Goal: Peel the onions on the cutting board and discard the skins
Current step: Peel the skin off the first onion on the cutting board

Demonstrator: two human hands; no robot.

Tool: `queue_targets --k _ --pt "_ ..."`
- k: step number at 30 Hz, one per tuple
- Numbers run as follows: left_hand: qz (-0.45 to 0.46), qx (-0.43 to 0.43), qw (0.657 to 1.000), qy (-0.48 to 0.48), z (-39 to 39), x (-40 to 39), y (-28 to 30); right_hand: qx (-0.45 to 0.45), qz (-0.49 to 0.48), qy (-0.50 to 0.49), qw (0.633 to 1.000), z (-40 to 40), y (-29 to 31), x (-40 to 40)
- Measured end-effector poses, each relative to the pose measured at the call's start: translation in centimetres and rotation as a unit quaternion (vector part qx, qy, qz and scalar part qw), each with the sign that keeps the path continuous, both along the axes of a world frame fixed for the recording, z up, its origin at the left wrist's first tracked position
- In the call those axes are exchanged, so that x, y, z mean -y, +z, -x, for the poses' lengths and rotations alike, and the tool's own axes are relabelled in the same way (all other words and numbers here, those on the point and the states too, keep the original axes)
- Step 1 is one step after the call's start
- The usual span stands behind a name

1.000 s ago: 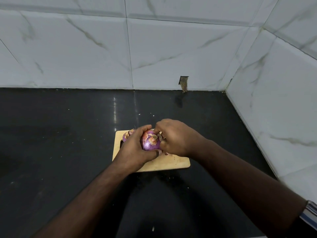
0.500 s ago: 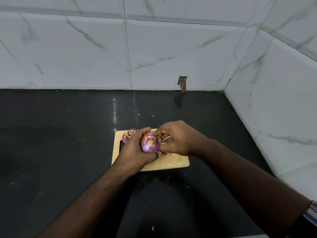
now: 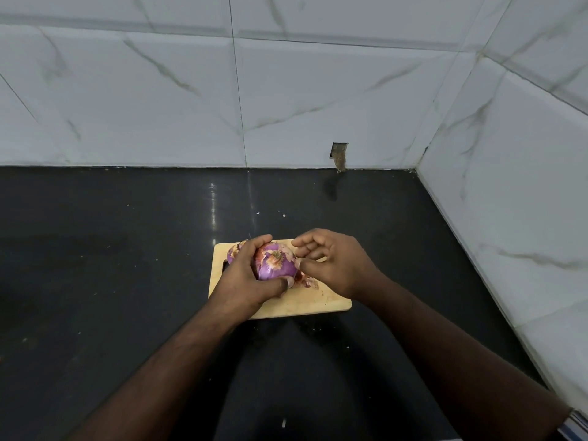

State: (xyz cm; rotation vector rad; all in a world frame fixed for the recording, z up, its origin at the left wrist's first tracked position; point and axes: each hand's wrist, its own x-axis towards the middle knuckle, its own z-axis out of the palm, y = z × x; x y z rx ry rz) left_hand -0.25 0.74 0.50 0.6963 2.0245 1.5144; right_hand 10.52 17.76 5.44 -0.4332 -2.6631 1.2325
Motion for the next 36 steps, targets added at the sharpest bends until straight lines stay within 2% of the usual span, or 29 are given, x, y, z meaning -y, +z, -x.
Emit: queue_targets --k 7,13,20,23,26,29,31,33,36 --pt "-0.007 0.002 1.0 -0.007 -0.1 -0.2 0.4 -0.015 0.041 -0.015 0.999 0.0 0.1 1.0" --pt "-0.027 0.034 0.999 0.003 -0.4 0.5 1.1 -0.017 0.061 -0.08 0.995 0.4 -1.2 0.6" --pt "-0.095 0.164 0.982 0.013 -1.1 0.4 1.5 0.004 0.027 -0.086 0.996 0.5 -3.1 0.8" --pt "-0.098 0.185 0.978 0.005 -1.3 0.3 1.6 0.001 0.006 -0.066 0.998 0.8 -3.7 0.9" --pt "-0.074 0.169 0.983 -0.005 -1.1 0.5 1.8 0.025 -0.043 -0.071 0.996 0.7 -2.7 0.2" --pt "-0.042 0.12 0.992 -0.02 -0.7 0.9 2.0 -0.012 -0.008 -0.066 0.998 0.1 -0.4 -0.8" --pt "-0.02 0.081 0.996 -0.036 -0.7 0.9 2.2 -0.003 -0.02 0.01 1.0 0.3 1.4 -0.7" --pt "-0.007 0.056 0.997 -0.047 -0.9 0.7 2.3 0.043 -0.068 0.083 0.993 0.7 2.7 -0.2" --pt "0.003 0.026 0.998 -0.061 -0.9 0.4 2.1 0.069 -0.119 0.122 0.983 1.2 3.6 0.1"
